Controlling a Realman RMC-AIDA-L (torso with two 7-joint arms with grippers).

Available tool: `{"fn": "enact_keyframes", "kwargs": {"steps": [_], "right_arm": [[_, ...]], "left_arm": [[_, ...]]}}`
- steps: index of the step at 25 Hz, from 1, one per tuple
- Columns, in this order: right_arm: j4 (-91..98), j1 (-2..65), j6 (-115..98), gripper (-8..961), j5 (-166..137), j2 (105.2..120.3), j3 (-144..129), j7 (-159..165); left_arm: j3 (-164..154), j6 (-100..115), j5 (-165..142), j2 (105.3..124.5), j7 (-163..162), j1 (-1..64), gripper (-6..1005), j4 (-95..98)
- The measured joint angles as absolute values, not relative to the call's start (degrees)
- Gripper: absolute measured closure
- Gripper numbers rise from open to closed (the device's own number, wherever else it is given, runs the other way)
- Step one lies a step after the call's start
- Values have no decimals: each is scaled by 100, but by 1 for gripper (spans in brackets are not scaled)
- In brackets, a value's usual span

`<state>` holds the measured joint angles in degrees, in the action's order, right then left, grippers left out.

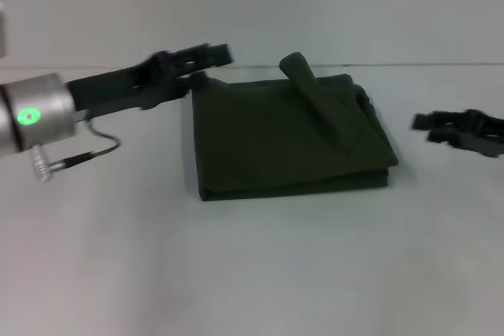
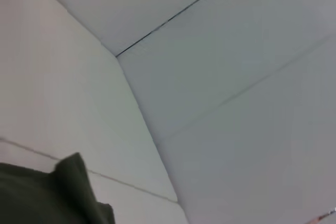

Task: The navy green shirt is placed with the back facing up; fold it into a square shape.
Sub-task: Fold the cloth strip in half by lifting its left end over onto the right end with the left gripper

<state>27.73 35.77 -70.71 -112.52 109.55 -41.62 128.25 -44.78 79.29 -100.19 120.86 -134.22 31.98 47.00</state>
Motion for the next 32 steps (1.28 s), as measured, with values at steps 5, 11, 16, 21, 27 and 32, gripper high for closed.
{"fn": "enact_keyframes", "kwargs": {"steps": [5, 11, 16, 21, 27, 32], "right_arm": [[3118, 4497, -7066, 383, -12677, 10965, -4643, 13980], [3605, 5430, -7021, 382, -14129, 11142, -4931, 15196], [3411, 6040, -6470, 382, -15194, 11501, -5278, 15836], [2939, 6187, -5879, 381, -15632, 11621, -5624, 16175], [2875, 5996, -5820, 381, -15963, 11548, -5680, 16551], [3822, 5330, -6829, 381, -16073, 11523, -5636, 16757]], "left_arm": [[-3893, 8305, -10268, 12072, -13352, 2984, 208, 4839], [-3702, 8316, -10372, 12083, -13221, 2928, 63, 4873], [-3683, 8273, -10373, 12097, -13162, 2916, 62, 4857], [-3578, 8259, -10337, 12108, -13088, 2859, 62, 4813], [-3494, 8164, -10327, 12114, -13044, 2873, 63, 4729], [-3490, 8142, -10305, 12113, -13043, 2925, 63, 4731]]}}
